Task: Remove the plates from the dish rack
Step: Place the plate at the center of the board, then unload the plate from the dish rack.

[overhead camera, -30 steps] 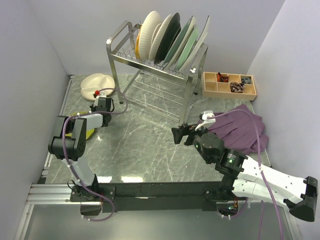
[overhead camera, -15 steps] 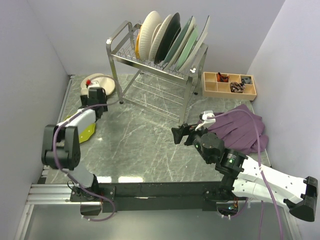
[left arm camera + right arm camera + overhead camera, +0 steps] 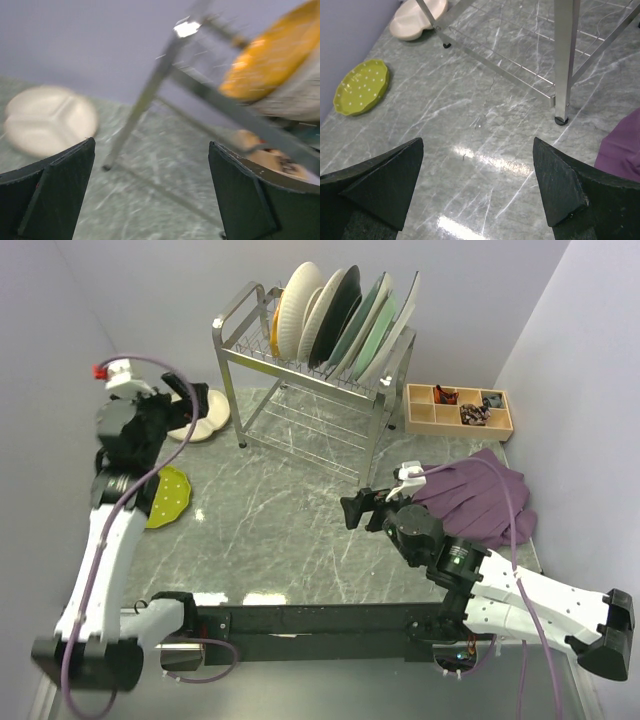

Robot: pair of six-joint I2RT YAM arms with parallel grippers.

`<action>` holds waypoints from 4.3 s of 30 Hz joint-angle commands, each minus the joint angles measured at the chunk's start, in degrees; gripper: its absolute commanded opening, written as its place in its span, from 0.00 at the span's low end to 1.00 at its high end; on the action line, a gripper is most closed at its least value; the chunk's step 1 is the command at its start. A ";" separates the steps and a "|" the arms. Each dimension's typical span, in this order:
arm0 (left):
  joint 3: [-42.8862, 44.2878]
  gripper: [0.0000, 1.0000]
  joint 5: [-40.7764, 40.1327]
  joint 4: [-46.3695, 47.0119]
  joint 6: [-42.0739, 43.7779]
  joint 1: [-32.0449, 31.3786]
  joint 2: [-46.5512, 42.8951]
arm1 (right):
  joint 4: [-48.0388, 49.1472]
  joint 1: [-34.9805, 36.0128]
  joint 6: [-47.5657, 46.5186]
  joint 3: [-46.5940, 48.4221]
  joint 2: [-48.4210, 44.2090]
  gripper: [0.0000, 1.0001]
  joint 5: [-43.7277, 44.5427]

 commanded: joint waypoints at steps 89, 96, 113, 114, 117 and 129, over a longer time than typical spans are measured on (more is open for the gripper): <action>61.59 0.34 51.49 20.96 -16.56 -6.07 56.67 | 0.41 3.56 -1.15 4.02 2.23 0.95 0.84; 61.07 0.18 53.52 25.00 -20.34 -6.07 56.59 | 0.41 3.82 -1.15 3.94 1.52 0.95 1.28; 63.00 0.01 54.40 33.97 -31.68 -6.07 57.03 | 0.23 4.61 -1.32 4.11 1.35 0.95 2.16; 63.09 0.01 54.14 33.88 -31.68 -6.07 56.59 | 0.32 4.70 -1.32 4.11 1.17 0.95 2.16; 63.18 0.01 53.70 34.84 -32.47 -6.07 55.80 | 0.41 4.79 -1.41 4.02 1.17 0.95 2.42; 69.24 0.01 51.23 39.24 -40.03 -5.98 56.94 | 0.23 5.75 -1.76 4.37 1.79 0.95 3.92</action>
